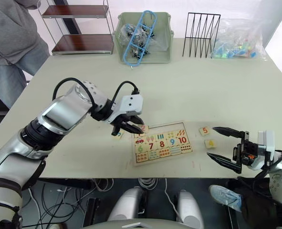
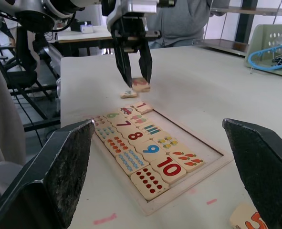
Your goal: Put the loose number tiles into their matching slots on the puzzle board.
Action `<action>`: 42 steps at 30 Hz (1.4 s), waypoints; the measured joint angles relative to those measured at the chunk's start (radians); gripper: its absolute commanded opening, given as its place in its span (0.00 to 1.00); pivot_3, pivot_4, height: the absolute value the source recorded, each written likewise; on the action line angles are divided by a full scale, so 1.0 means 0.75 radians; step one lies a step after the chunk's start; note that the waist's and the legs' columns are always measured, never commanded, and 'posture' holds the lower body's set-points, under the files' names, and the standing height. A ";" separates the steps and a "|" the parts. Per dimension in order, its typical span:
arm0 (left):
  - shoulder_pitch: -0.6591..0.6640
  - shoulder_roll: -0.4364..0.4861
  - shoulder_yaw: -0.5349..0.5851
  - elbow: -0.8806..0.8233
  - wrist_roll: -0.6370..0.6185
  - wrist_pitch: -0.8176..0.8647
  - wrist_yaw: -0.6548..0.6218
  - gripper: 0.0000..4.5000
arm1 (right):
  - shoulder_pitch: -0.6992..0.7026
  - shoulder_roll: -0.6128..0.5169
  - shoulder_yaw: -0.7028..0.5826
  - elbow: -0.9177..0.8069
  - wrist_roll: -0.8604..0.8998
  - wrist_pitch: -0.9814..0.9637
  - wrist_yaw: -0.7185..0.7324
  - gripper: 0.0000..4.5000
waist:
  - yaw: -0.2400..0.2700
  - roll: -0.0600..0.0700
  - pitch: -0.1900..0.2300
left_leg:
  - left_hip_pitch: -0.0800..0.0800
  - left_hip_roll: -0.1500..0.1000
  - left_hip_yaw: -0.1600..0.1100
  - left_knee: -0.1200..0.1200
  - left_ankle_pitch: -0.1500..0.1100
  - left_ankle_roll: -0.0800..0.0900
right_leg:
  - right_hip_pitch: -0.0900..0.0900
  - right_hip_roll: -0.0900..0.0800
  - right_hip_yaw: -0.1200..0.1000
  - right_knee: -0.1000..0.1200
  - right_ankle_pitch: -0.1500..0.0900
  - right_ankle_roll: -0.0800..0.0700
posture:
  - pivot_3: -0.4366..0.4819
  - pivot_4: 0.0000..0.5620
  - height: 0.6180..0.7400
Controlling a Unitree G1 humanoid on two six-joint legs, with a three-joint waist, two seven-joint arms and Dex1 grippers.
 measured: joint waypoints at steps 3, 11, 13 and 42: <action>-0.027 -0.033 -0.041 0.017 0.027 0.048 -0.001 0.20 | 0.007 0.001 0.000 -0.012 0.000 0.000 -0.013 1.00 | 0.000 0.000 0.000 | 0.000 0.000 0.000 0.001 0.000 0.000 | 0.000 0.000 0.000 0.000 0.000 0.000 | 0.48 0.27 1.00; -0.080 -0.149 -0.089 0.124 0.091 0.136 0.056 0.20 | 0.054 0.002 -0.017 -0.048 0.000 -0.008 -0.041 1.00 | 0.000 0.000 0.000 | 0.000 0.000 0.000 0.002 0.000 0.000 | 0.000 0.000 0.001 0.001 -0.001 0.001 | 0.48 0.27 1.00; -0.081 -0.153 -0.089 0.142 0.100 0.142 0.058 0.20 | 0.067 0.001 -0.039 -0.048 0.000 -0.011 -0.042 1.00 | 0.000 0.000 0.000 | 0.000 0.000 0.000 0.001 0.000 0.000 | 0.000 0.000 0.001 0.001 -0.001 0.001 | 0.48 0.27 1.00; -0.089 -0.237 -0.131 0.219 0.185 0.137 0.067 0.20 | 0.125 0.000 -0.090 -0.093 -0.001 -0.034 -0.108 1.00 | 0.001 0.000 0.000 | 0.000 0.001 0.000 0.002 0.000 0.000 | 0.000 -0.001 0.002 0.002 -0.001 0.001 | 0.48 0.27 1.00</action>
